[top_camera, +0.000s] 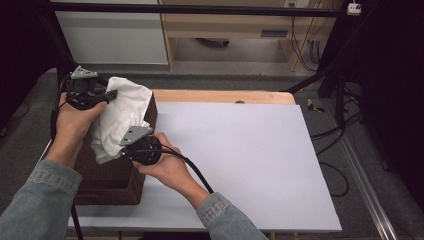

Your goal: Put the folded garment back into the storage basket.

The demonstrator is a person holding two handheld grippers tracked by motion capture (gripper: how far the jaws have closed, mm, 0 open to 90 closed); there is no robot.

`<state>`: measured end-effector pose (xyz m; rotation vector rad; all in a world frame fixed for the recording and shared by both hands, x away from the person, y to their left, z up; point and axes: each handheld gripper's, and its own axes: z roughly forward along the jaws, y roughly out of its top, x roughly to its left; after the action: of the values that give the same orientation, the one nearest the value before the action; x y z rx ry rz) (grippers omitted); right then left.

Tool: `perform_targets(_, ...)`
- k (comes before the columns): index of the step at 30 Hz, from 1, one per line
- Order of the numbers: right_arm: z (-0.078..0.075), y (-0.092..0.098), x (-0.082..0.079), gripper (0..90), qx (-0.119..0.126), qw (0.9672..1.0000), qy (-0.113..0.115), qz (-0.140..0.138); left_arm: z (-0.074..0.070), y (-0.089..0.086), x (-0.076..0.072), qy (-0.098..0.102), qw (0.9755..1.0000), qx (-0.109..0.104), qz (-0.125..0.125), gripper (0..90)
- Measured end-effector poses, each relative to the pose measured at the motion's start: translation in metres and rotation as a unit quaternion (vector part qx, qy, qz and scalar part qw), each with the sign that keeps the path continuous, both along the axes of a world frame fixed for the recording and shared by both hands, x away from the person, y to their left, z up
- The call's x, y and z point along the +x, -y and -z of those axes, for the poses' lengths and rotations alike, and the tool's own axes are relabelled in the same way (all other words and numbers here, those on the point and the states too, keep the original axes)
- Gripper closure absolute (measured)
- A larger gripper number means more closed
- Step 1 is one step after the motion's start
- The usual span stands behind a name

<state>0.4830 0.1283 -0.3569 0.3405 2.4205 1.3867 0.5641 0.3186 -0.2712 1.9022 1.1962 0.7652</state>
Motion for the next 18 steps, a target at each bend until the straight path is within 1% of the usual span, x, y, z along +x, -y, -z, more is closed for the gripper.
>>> perform_targets(4, 0.0018, -0.0032, 0.0013, 82.5, 0.001, 1.0000, 0.000, 0.000, 0.0011, -0.0018, 0.0008, -0.003, 1.0000, 0.003, -0.004, 75.2)
perform_targets(10, 0.0041, -0.0069, 0.0014, 82.5, -0.002, 1.0000, 0.002, -0.002, 0.0023, -0.0006, 0.0014, -0.006, 0.9999, 0.009, -0.003, 75.2)
perform_targets(18, 0.0055, -0.0079, 0.0015, 82.5, -0.008, 0.9999, 0.005, -0.004, 0.0061, -0.0019, 0.0023, -0.013, 0.9999, 0.007, -0.005, 75.2)
